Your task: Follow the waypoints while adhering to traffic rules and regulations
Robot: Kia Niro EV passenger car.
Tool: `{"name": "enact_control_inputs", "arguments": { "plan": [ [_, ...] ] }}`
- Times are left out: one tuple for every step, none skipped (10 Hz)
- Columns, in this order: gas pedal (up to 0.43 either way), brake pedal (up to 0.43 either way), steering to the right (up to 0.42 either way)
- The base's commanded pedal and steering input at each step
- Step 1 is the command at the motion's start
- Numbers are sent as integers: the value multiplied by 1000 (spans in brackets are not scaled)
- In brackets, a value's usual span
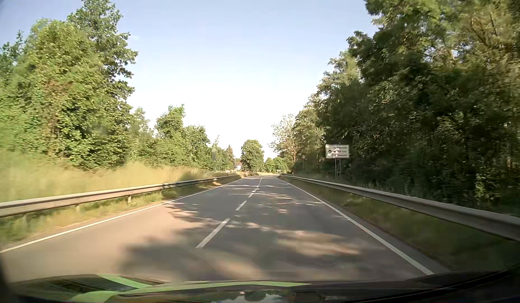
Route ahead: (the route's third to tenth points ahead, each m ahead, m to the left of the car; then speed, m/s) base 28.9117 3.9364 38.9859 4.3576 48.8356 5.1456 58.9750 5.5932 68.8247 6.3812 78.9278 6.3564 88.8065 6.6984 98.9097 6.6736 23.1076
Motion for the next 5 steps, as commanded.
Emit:
{"name": "enact_control_inputs", "arguments": {
  "plan": [
    [220,0,-9],
    [220,0,-8],
    [240,0,-7],
    [260,0,-7],
    [268,0,-7]
  ]
}}
